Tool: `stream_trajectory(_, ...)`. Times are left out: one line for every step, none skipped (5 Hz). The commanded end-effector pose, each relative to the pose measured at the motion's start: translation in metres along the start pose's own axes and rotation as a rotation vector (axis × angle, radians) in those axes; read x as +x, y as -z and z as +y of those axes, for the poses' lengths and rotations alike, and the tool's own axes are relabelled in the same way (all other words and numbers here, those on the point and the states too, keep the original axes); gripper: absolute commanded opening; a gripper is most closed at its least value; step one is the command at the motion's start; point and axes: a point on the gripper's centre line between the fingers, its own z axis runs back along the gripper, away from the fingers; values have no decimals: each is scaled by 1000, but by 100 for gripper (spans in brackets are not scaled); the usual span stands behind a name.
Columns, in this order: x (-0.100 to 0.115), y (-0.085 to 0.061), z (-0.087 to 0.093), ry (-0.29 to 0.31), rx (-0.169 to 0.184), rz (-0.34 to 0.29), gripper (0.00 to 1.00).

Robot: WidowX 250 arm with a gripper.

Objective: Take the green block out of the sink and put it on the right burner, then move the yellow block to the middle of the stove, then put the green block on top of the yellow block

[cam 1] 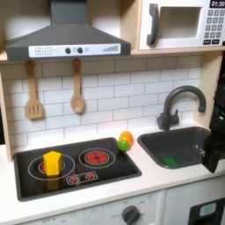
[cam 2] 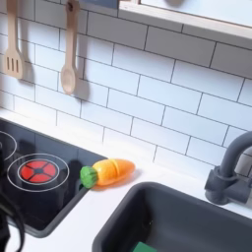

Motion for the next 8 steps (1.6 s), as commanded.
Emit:
stream_trajectory(0, 0, 0, 0, 0, 0, 100)
stream_trajectory(5, 2, -2, 1, -35, 0, 100)
stream_trajectory(13, 7, -3, -10, -55, 5, 100)
stream_trajectory(22, 11, -4, -22, -47, 8, 100)
stream_trajectory(28, 16, -6, -34, -43, 23, 100)
stream_trajectory(41, 19, -7, -50, -58, 21, 100)
stream_trajectory(48, 23, -8, -40, -50, 25, 100)
stream_trajectory(58, 24, -8, -42, -52, 16, 100)
